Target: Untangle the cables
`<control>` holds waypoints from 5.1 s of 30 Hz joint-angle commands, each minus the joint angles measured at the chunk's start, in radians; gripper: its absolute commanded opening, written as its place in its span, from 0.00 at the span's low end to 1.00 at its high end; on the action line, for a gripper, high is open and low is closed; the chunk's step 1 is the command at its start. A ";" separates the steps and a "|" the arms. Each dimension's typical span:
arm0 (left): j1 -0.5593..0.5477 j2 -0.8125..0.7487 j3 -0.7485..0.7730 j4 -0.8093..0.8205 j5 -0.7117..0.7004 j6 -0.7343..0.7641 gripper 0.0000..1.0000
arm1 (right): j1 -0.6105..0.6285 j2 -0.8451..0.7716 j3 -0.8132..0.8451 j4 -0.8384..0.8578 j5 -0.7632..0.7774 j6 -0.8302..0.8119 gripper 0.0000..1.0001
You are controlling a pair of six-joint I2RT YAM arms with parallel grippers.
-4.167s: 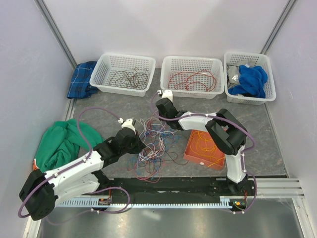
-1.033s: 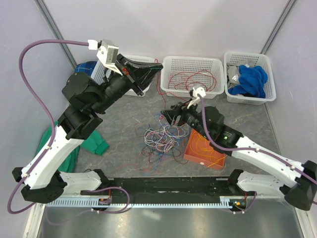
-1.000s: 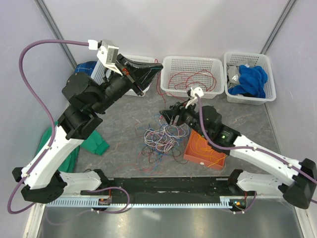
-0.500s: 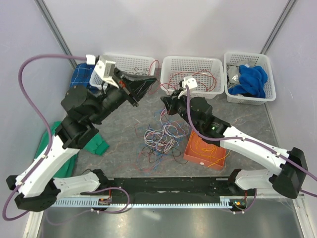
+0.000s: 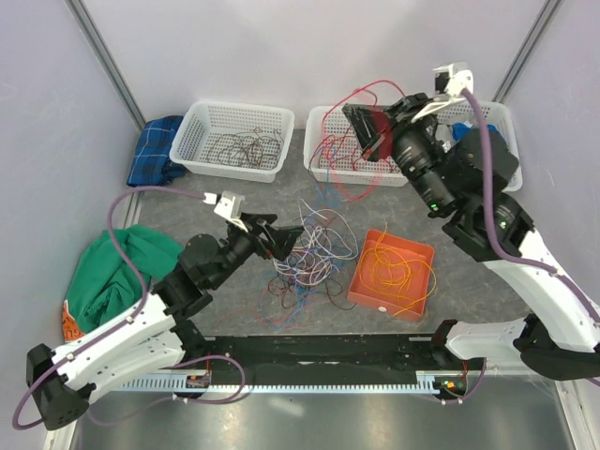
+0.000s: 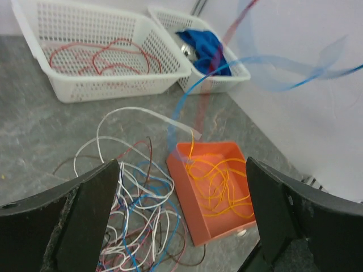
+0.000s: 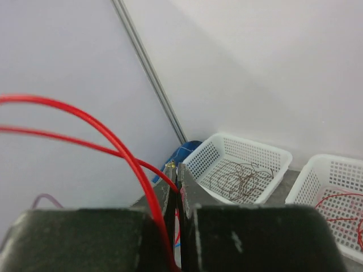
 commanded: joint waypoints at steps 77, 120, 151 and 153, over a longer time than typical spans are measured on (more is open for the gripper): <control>-0.070 -0.266 -0.581 -0.366 -0.347 -0.968 0.02 | -0.003 0.122 0.250 -0.078 0.310 -0.178 0.00; -0.070 -0.255 -0.577 -0.280 -0.247 -0.737 0.80 | -0.498 0.755 0.330 -0.126 0.439 -0.054 0.98; -0.070 0.006 -0.201 -0.517 -0.284 -0.596 1.00 | 0.226 -0.293 -1.039 0.194 0.310 0.139 0.98; -0.071 0.015 -0.181 -0.517 -0.290 -0.574 0.99 | 0.262 -0.292 -1.053 0.176 0.329 0.136 0.98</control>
